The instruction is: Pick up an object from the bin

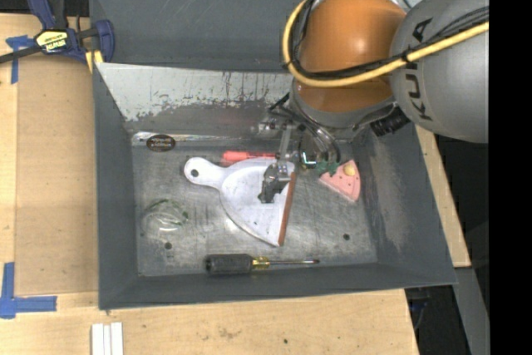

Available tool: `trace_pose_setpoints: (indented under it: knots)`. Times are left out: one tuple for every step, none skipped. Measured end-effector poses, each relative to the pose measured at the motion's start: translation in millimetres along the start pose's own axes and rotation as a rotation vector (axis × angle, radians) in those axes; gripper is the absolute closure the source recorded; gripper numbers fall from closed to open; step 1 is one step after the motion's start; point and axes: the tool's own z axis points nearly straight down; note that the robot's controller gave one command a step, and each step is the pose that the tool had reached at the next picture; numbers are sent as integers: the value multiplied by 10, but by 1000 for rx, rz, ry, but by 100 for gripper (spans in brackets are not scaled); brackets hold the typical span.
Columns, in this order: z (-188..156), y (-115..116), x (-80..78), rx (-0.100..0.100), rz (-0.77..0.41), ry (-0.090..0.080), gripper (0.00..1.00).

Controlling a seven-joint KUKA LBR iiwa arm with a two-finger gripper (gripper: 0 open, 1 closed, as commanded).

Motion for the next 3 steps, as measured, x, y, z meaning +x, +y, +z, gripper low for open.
trace_pose_setpoints:
  knots:
    - [-40, -1, -16, -2, 2, -8, 0]
    - [400, 42, 7, -2, 120, -10, 0]
    - [1252, 55, -499, -4, 193, -15, 0]
